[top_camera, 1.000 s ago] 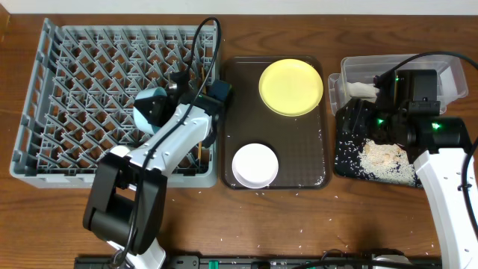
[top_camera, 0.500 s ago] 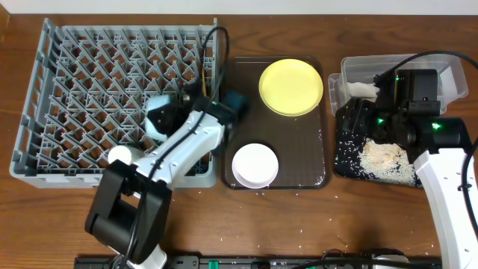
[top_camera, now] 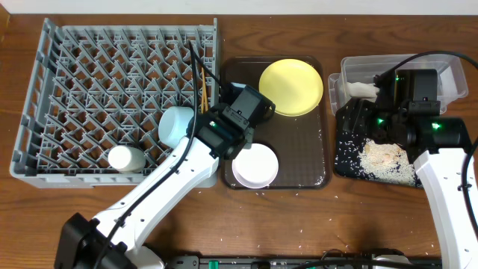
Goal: Sort waste into correct bins and load items into the dishwasher
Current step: 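Place the light-blue bowl into the dish rack with the left gripper, then grasp the white bowl on the tray with the left gripper, then carry the white bowl into the dish rack and release it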
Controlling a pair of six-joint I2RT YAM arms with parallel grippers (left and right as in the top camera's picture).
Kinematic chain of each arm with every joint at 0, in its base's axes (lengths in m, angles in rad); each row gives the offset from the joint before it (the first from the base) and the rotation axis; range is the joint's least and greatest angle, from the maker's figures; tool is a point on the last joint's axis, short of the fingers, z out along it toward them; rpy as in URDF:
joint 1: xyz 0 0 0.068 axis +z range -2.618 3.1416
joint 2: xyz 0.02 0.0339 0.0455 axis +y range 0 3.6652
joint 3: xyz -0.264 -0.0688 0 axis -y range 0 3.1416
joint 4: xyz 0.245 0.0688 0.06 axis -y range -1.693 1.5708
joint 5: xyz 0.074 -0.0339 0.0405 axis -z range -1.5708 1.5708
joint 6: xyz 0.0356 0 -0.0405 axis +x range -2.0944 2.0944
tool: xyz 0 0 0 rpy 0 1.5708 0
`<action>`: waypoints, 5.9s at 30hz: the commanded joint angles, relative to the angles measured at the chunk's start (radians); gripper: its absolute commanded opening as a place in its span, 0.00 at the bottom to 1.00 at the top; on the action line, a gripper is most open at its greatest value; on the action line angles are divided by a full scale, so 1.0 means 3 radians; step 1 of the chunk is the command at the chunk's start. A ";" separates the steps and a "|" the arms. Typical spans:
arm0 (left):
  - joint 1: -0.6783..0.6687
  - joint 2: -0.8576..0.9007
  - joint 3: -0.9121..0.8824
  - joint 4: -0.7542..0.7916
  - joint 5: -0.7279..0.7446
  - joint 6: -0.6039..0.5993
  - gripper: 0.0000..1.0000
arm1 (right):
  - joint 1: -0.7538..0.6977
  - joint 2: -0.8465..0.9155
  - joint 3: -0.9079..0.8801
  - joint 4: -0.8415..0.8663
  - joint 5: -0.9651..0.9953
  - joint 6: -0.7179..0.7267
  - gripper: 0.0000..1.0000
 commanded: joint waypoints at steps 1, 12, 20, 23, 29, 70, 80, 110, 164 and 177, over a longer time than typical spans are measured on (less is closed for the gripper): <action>0.0003 0.0195 -0.0159 0.0043 0.0682 -0.0305 0.08 | 0.0027 -0.0003 0.0031 -0.0004 0.0036 0.0008 0.66; -0.0348 0.1207 -0.0370 0.1010 0.1943 -0.0203 0.08 | -0.0841 -0.0003 0.0031 -0.0219 0.0422 0.0356 0.71; -0.0388 0.0983 -0.0006 0.1105 0.2637 0.0231 0.22 | -0.0823 -0.0003 0.0031 -0.0242 0.0422 0.0356 0.72; -0.0201 0.0779 -0.0006 0.0727 0.1944 0.0225 0.33 | -0.0823 -0.0003 0.0031 -0.0252 0.0422 0.0355 0.72; 0.0008 0.0830 -0.0039 0.0631 0.1343 0.0394 0.43 | -0.0823 -0.0003 0.0031 -0.0245 0.0422 0.0356 0.73; 0.1019 -0.0367 0.0103 -0.0458 -0.3384 0.1563 0.08 | -0.0823 -0.0003 0.0031 -0.0249 0.0423 0.0355 0.74; 0.1916 0.0127 -0.0027 0.0385 -0.3384 0.1643 0.07 | -0.0824 -0.0003 0.0031 -0.0238 0.0423 0.0356 0.74; 0.1788 0.1003 -0.0028 0.0871 -0.3368 0.1709 0.13 | -0.0823 -0.0003 0.0031 -0.0254 0.0421 0.0355 0.74; 0.1601 0.0065 -0.0010 -0.0224 0.1874 0.0933 0.08 | -0.0823 -0.0003 0.0031 -0.0294 0.0334 0.0329 0.74; 0.2768 0.0015 -0.0039 0.0412 0.0556 0.0926 0.08 | -0.0823 -0.0003 0.0031 -0.0291 0.0334 0.0331 0.74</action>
